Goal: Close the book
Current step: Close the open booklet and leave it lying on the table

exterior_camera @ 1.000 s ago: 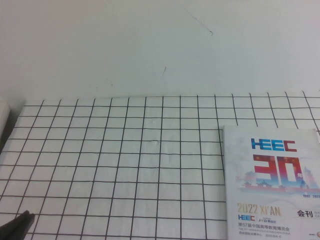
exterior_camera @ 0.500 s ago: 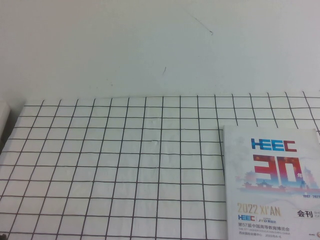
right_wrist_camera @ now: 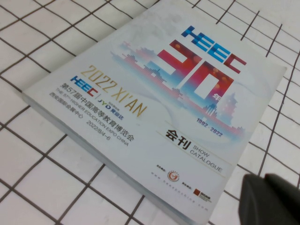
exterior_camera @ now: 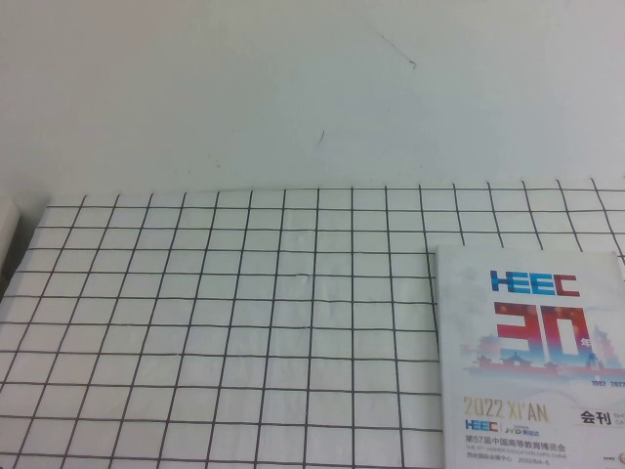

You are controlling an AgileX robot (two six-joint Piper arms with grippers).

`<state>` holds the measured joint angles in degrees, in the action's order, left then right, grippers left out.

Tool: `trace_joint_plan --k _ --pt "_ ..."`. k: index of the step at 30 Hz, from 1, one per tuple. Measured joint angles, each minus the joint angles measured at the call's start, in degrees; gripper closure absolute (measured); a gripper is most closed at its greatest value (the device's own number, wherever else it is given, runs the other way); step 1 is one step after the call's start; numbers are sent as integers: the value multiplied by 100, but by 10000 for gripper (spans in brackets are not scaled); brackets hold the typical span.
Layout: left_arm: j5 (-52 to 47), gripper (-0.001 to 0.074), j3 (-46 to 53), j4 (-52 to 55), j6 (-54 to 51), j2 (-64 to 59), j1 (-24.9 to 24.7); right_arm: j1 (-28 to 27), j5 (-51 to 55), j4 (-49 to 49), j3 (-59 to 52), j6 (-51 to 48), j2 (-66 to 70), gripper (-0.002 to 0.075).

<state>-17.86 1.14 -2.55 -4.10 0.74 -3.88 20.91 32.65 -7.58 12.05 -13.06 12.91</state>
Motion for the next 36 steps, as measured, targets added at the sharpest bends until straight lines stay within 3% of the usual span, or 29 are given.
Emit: trace_joint_plan --k 19,31,36 --pt "-22 739 0 0 -21 0 0 -108 13 11 0 0 -199 729" --pt "-31 739 -9 0 -21 0 0 -1433 13 -102 0 -109 -1307 729" --pt "-31 739 -9 0 -21 0 0 -1707 -360 389 -29 -115 -1358 729"
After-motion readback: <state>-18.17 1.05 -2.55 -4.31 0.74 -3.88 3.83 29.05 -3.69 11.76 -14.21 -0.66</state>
